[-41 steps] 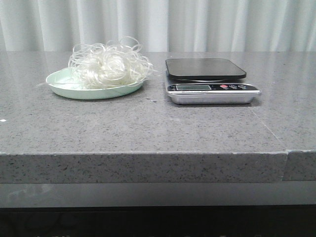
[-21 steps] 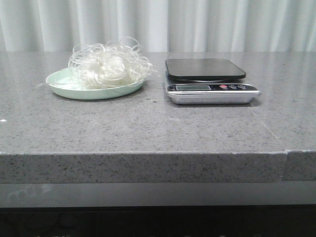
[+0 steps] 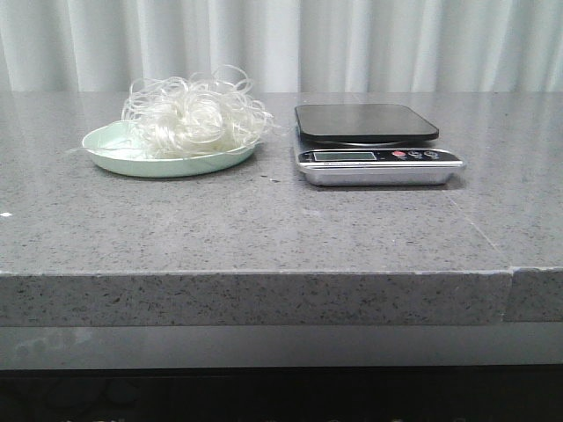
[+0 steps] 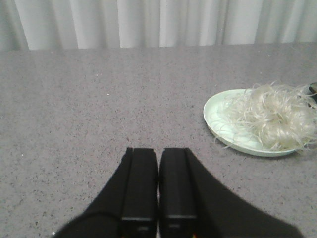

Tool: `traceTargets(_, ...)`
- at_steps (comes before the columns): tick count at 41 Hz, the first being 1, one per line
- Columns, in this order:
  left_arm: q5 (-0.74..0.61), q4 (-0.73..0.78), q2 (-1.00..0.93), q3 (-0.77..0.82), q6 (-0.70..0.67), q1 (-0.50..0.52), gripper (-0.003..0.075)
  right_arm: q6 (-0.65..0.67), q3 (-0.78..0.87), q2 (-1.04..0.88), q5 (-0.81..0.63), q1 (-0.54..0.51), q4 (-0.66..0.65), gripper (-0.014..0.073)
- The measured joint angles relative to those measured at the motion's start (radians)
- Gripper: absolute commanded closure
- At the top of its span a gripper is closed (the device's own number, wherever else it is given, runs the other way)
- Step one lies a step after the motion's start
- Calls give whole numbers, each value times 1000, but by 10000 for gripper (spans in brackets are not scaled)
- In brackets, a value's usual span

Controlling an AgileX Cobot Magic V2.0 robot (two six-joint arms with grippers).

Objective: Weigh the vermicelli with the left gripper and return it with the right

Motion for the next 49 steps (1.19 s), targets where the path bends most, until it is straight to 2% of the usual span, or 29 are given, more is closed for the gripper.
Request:
traceTargets(7,-2,0,0,41,0,0,556,0,0,12,13,0,0,427)
traceTargets(11,5,0,2,49,0,0,440,0,0,14,22,0,0,397)
traceTargets(14,7,0,9,49,0,0,317,0,0,14,32,0,0,301)
traceTargets(17,7,0,22,49,0,0,213,0,0,14,34,0,0,163)
traceTargets(19,7,0,31,49,0,0,173,0,0,14,34,0,0,78)
traceTargets(23,9,0,61,49,0,0,163,0,0,14,36,0,0,-6)
traceTargets(32,15,0,152,9,11,-35,163,0,0,14,38,0,0,-1)
traceTargets(49,15,0,482,-184,36,-231,178,0,0,14,38,0,0,-1)
